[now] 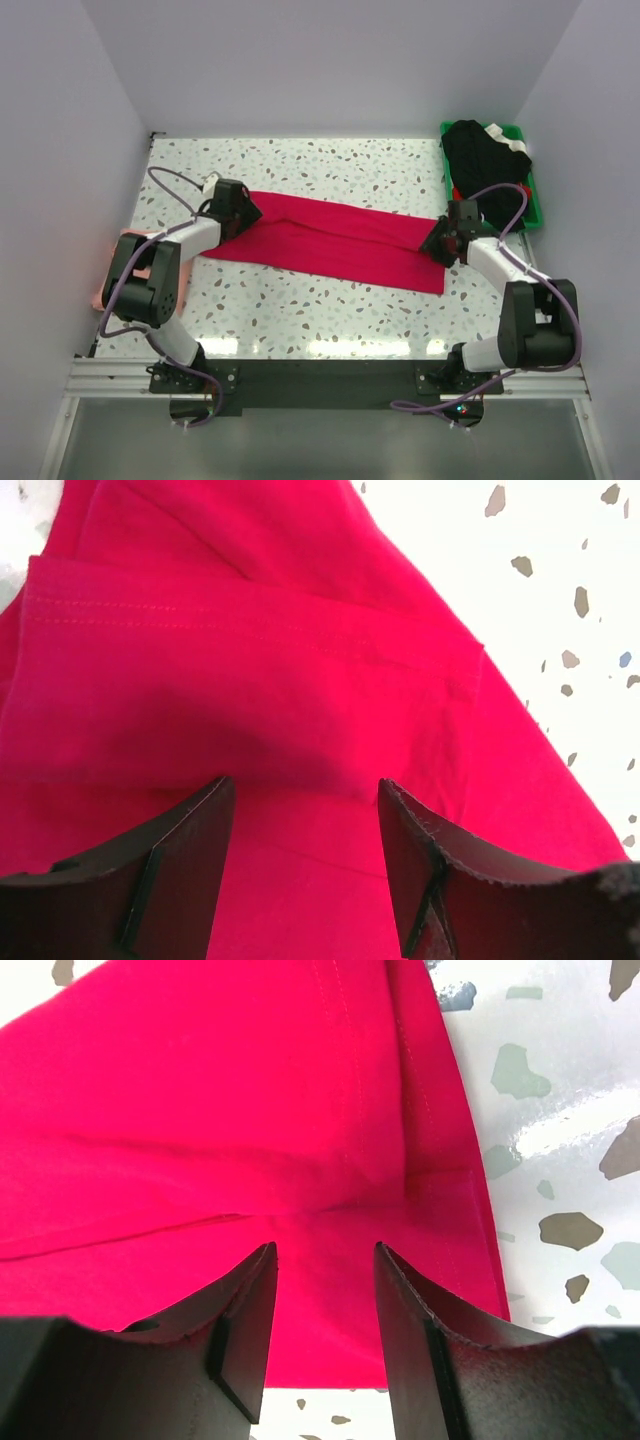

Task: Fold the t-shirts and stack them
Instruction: Fold the tshirt

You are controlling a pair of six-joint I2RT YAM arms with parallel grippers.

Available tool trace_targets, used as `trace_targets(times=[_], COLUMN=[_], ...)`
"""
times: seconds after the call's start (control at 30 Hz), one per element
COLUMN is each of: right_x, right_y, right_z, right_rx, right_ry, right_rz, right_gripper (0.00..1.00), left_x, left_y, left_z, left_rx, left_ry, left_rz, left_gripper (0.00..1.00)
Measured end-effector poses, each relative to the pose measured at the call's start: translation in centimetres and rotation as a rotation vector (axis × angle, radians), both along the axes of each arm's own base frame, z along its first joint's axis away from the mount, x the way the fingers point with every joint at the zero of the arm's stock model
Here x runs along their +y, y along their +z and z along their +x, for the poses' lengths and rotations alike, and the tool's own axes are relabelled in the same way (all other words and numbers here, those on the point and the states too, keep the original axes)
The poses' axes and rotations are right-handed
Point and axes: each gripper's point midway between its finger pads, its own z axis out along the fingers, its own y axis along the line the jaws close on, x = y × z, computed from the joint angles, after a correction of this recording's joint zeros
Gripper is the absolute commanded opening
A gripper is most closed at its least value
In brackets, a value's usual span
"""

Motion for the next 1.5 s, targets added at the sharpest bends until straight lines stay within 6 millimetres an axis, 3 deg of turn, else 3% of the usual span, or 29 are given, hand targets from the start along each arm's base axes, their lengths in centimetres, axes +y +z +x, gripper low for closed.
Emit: trace_targets(times=[0.3,0.6,0.77,1.2,1.33,1.5], right_x=[-0.4,-1.2,-1.3,-1.0,-0.9,-0.9], right_y=[0.2,0.3,0.1,-1.6,-1.8,-1.8], right_z=[0.2,0.0,0.0,-0.2,-0.2,-0.1], right_rx=[-0.008,-0.009,-0.003,0.041,0.047,0.045], right_ry=[-0.025,-0.056,-0.071,-0.091,-0.09,-0.089], right_rz=[0.008,-0.002,-0.002,0.026,0.028,0.028], right_gripper=[0.48,0.47,0.46,0.43,0.38,0.23], left_x=[0.9,1.4,1.6,1.9,2.0,1.9], left_y=[0.5,-0.8,-2.0,-2.6,-2.6,-2.6], left_z=[0.8,0.6,0.2,0.4,0.5,0.7], left_rx=[0.008,0.059,0.101,0.123,0.124,0.123], left_ry=[0.065,0.113,0.125,0.142,0.142,0.137], left_rz=[0.03,0.039,0.05,0.072,0.074,0.077], left_gripper=[0.61,0.52,0.46,0.22,0.15,0.06])
